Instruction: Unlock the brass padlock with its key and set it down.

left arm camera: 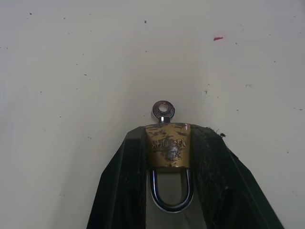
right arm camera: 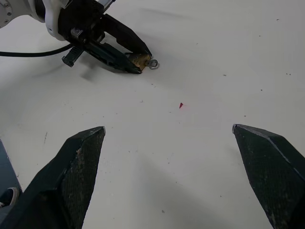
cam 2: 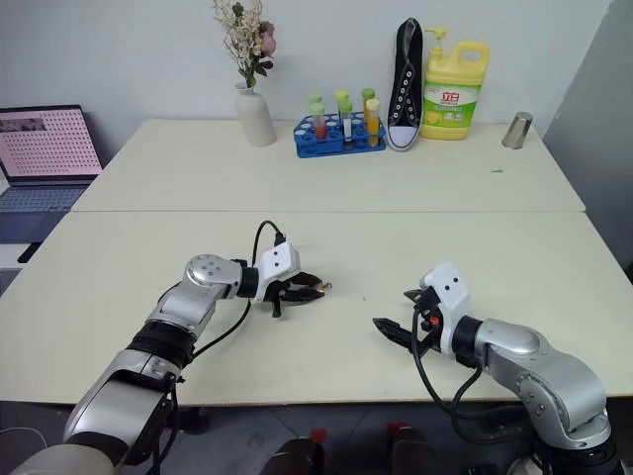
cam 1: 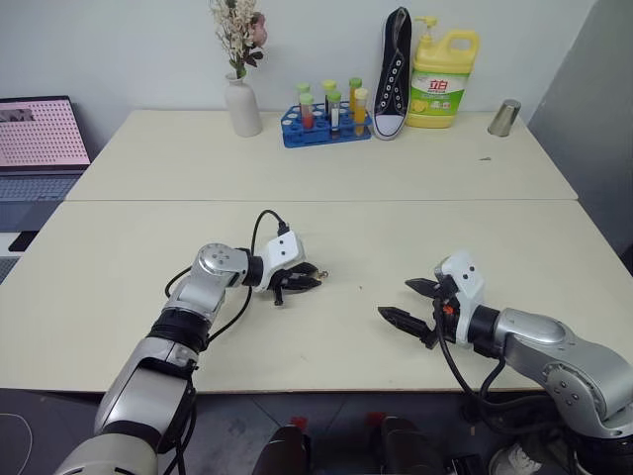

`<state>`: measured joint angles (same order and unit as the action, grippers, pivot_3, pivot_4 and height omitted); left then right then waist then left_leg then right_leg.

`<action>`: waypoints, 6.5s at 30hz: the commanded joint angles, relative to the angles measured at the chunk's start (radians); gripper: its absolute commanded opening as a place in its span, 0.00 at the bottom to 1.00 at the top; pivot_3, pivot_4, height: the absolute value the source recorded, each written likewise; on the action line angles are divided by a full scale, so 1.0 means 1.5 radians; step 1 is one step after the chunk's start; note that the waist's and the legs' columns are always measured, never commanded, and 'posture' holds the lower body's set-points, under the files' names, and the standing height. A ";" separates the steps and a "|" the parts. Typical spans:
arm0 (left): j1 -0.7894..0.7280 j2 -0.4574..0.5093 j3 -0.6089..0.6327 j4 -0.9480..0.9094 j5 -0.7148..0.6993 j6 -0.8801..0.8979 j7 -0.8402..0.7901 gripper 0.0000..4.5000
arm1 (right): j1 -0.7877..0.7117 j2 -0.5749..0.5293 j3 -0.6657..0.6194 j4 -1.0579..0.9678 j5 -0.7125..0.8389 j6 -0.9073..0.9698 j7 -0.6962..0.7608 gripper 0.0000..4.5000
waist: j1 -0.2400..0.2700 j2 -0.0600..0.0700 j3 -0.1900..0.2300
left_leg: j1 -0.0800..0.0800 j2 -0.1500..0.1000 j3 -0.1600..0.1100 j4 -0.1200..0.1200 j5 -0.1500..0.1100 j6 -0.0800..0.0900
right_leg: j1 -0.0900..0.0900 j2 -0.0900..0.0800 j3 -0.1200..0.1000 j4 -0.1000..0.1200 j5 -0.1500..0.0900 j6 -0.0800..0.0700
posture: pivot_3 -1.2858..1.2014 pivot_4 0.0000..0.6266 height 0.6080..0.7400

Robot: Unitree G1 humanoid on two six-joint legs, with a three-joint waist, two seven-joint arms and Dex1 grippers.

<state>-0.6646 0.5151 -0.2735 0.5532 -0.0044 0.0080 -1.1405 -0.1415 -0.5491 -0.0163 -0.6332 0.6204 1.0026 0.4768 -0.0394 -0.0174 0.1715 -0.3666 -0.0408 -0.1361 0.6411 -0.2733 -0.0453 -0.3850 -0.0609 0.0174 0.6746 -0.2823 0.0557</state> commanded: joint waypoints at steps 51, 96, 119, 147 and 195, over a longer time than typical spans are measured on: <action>0.108 0.009 -0.029 -0.169 0.215 -0.720 0.373 0.22 | -0.085 -0.014 0.015 0.019 0.152 -0.013 0.085 0.00 | 0.008 -0.001 0.001 | -0.005 -0.002 -0.001 0.002 0.000 0.000 | -0.002 -0.003 -0.001 -0.001 0.001 0.000 | 0.52 0.24 1.00; 0.080 0.028 -0.026 -0.141 0.348 -0.757 0.505 0.22 | -0.223 -0.062 0.033 0.294 0.873 0.137 -0.424 0.00 | 0.006 0.000 0.001 | -0.006 -0.001 -0.001 0.002 0.000 0.000 | -0.003 -0.003 -0.001 0.000 0.001 0.000 | 0.52 0.24 1.00; 0.086 0.032 -0.048 -0.155 0.273 -0.766 0.489 0.22 | -0.182 -0.112 0.067 0.126 0.300 -0.004 0.021 1.00 | 0.006 0.000 0.001 | -0.006 -0.002 -0.001 0.002 0.000 0.000 | -0.003 -0.002 -0.002 -0.001 0.001 0.000 | 0.52 0.24 1.00; 0.093 0.036 -0.052 -0.162 0.253 -0.757 0.469 0.22 | -0.212 -0.004 0.061 0.165 0.214 0.028 0.064 0.03 | 0.007 0.000 0.001 | -0.006 -0.002 -0.001 0.002 0.000 0.000 | -0.003 -0.003 -0.002 0.000 0.001 0.000 | 0.52 0.24 1.00; 0.209 -0.016 0.053 -0.470 -0.357 0.206 0.168 0.00 | -0.182 -0.021 0.061 0.120 0.145 -0.012 0.138 0.03 | 0.005 0.000 0.001 | -0.005 -0.001 -0.001 0.002 0.000 0.000 | -0.003 -0.001 -0.001 0.000 0.001 0.000 | 0.52 0.24 1.00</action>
<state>-0.3526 0.5002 -0.2265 -0.0962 -0.5148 0.3068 -0.8768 -0.4103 -0.5812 0.0841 -0.4174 0.8413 1.0058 0.6730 -0.0317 -0.0169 0.1727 -0.3749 -0.0423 -0.1379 0.6447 -0.2736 -0.0449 -0.3900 -0.0623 0.0160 0.6739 -0.2811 0.0560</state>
